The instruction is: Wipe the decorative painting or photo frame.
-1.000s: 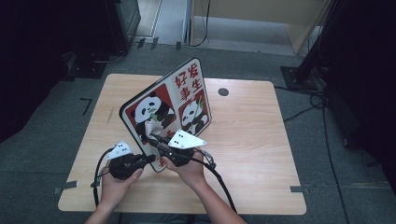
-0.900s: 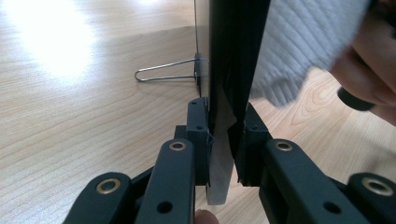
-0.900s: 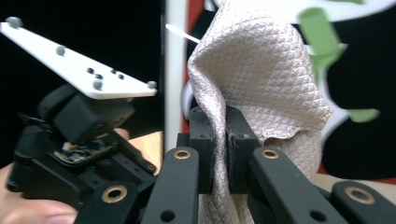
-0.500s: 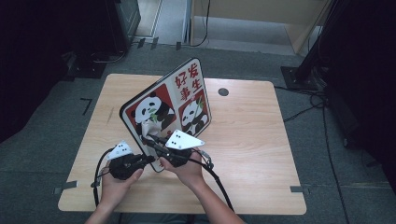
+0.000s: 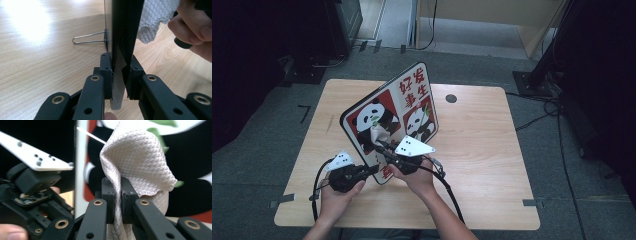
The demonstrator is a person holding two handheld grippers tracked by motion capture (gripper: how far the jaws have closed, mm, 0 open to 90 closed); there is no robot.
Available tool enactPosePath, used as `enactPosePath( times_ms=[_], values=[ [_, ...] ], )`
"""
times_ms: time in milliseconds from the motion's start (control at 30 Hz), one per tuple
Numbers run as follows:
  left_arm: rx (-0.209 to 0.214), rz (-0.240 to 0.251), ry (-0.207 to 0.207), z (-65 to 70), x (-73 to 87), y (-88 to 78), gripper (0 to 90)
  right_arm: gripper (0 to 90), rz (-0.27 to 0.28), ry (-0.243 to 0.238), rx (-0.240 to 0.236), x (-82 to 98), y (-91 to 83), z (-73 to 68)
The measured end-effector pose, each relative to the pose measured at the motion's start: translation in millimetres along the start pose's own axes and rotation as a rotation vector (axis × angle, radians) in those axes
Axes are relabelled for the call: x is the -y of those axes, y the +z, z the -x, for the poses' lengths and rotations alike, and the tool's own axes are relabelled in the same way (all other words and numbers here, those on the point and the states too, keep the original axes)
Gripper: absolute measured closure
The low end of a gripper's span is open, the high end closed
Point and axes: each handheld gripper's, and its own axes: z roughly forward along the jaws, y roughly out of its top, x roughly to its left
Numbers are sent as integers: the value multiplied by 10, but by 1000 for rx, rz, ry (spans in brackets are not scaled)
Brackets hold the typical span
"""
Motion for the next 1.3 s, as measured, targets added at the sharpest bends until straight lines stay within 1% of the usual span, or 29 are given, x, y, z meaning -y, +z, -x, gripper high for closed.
enactPosePath(
  times_ms=[133,300,400,500,533,567,600,667,700,733,800,833,900,967,1033,1133,1167,1200,1233,1300],
  values=[
    [0,-1,2,-2,0,0,796,847,-4,-30,12,2,-10,40],
    [2,0,3,-2,0,0,796,846,-7,-18,27,16,-50,169],
    [4,-3,9,-1,0,-1,796,846,-10,-11,43,21,-88,303],
    [4,-3,8,-2,0,0,796,845,-7,24,58,52,-136,483],
    [4,-3,8,-2,-1,1,796,844,-5,38,54,65,-148,548],
    [4,-3,8,-2,-1,1,796,844,-5,38,54,65,-148,548],
    [4,-2,5,2,-3,4,795,841,-9,43,51,82,-172,664],
    [2,-4,6,4,-4,4,795,840,-14,31,53,82,-188,749],
    [2,-4,6,4,-4,4,795,840,-14,31,53,82,-188,749],
    [2,-4,6,3,-5,4,795,840,-25,17,67,77,-206,818],
    [2,-5,7,3,-5,4,795,840,-35,9,90,67,-225,888],
    [1,-5,9,2,-5,4,796,840,-37,9,101,65,-234,916],
    [1,-6,9,2,-4,4,795,840,-40,14,142,67,-261,1007],
    [2,-6,9,1,-4,4,795,838,-47,16,173,72,-278,1077],
    [1,-6,7,3,-5,5,795,832,-49,24,199,78,-291,1149],
    [0,-6,9,0,-4,5,796,828,-48,40,221,84,-307,1251],
    [0,-6,9,0,-4,5,795,828,-48,40,221,84,-307,1251],
    [0,-7,10,0,-3,4,796,828,-39,64,251,98,-326,1337],
    [0,-7,10,0,-3,4,795,829,-36,80,261,108,-334,1372],
    [0,-7,10,0,-3,4,795,833,-37,93,287,124,-348,1440]
  ],
)
